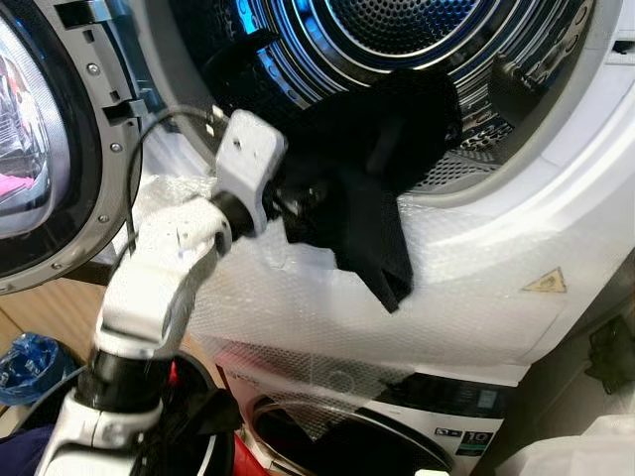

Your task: Clothes washing

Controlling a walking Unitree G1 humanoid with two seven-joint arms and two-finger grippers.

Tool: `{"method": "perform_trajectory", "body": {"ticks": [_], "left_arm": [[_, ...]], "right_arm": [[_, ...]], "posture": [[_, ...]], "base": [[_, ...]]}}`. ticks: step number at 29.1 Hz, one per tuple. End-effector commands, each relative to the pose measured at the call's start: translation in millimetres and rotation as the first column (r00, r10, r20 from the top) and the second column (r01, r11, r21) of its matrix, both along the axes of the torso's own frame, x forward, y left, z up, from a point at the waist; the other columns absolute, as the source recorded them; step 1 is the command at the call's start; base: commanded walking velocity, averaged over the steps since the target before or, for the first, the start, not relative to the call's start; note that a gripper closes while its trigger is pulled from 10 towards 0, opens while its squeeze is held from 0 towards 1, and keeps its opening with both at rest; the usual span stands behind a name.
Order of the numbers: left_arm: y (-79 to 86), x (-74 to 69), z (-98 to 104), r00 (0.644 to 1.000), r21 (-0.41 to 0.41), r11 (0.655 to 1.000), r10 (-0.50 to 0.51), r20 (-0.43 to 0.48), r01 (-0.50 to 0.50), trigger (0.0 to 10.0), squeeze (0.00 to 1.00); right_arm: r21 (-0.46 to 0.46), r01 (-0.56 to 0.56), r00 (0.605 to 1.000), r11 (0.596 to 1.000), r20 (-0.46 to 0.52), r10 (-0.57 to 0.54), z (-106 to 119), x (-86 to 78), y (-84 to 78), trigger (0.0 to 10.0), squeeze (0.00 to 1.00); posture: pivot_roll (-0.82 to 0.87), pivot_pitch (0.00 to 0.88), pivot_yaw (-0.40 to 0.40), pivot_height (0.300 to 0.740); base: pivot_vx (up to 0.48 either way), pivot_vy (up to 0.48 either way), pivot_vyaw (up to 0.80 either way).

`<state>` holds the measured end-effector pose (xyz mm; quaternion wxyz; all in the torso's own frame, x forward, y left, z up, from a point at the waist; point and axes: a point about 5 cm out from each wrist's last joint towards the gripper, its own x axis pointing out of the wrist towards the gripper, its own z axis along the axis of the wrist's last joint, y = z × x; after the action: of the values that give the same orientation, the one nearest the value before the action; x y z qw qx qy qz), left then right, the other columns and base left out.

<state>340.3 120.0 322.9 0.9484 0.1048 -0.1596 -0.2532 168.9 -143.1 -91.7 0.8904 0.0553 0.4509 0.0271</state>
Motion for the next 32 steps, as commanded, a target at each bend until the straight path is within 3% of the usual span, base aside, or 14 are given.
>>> {"method": "perform_trajectory", "body": {"ticks": [1,3,7,12,15,17,18,21,28,32], "left_arm": [[6.8,7.8,3.3,0.999,0.004,0.999,0.039,-0.010,-0.039,10.0,0.00],[4.4,18.4,8.1,0.999,0.039,0.999,0.025,-0.020,-0.024,10.0,0.00],[-2.3,31.1,7.5,0.995,-0.060,0.998,-0.025,-0.100,0.019,10.0,0.00],[-17.4,50.5,-6.4,0.974,-0.065,0.997,-0.065,-0.217,0.052,10.0,0.00],[-26.7,55.6,-8.4,0.946,-0.129,0.982,-0.167,-0.279,0.135,10.0,0.00],[-31.8,56.4,-7.7,0.931,-0.112,0.973,-0.227,-0.286,0.203,10.0,0.00],[-36.5,54.5,-7.3,0.913,-0.064,0.959,-0.283,-0.293,0.276,10.0,0.00],[-42.8,55.8,-2.3,0.891,0.008,0.934,-0.337,-0.305,0.357,10.0,0.00],[-34.3,67.9,0.4,0.932,0.139,0.952,-0.224,-0.285,0.272,10.0,0.00],[-33.3,71.6,20.2,0.953,0.103,0.964,-0.221,-0.206,0.245,10.0,0.00]], "right_arm": [[0.008,0.006,1.000,1.000,-0.006,-0.006,-1.0,-2.3,2.5,10.0,0.00],[0.006,0.012,1.000,1.000,-0.005,-0.012,-1.0,-2.5,1.2,10.0,0.00],[0.001,0.016,1.000,1.000,-0.009,-0.016,-1.8,-4.4,-1.4,10.0,0.00],[0.001,0.031,0.999,1.000,-0.014,-0.031,-3.0,-7.6,-3.2,10.0,0.00],[0.003,0.030,0.999,1.000,-0.020,-0.030,-4.1,-10.3,-2.2,10.0,0.00],[0.004,0.030,0.999,1.000,-0.022,-0.030,-4.4,-11.1,-1.7,10.0,0.00],[0.005,0.032,0.999,0.999,-0.022,-0.032,-4.6,-11.7,-1.8,10.0,0.00],[0.005,0.035,0.999,0.999,-0.022,-0.035,-5.3,-14.0,-2.2,10.0,0.00],[0.004,0.038,0.999,0.999,-0.036,-0.038,-8.1,-22.0,-2.9,10.0,0.00],[0.004,0.029,0.998,1.000,-0.050,-0.029,-9.9,-27.1,-3.0,10.0,0.00]], "posture": [[0.20,0.000,0.094,0.740],[0.20,0.000,0.094,0.740],[0.19,0.000,0.099,0.740],[0.17,0.000,0.108,0.740],[0.15,0.000,0.111,0.740],[0.15,0.000,0.113,0.740],[0.14,0.000,0.116,0.740],[0.14,0.000,0.123,0.740],[0.13,0.000,0.127,0.740],[0.13,0.000,0.126,0.740]], "base": [[0.000,0.000,0.00],[0.000,0.000,0.00],[0.000,0.000,0.00],[0.000,0.000,0.00],[0.000,0.000,0.00],[0.000,0.000,0.00],[0.000,0.000,0.00],[0.000,0.000,0.00],[0.000,0.000,0.00],[0.000,0.000,0.00]]}}
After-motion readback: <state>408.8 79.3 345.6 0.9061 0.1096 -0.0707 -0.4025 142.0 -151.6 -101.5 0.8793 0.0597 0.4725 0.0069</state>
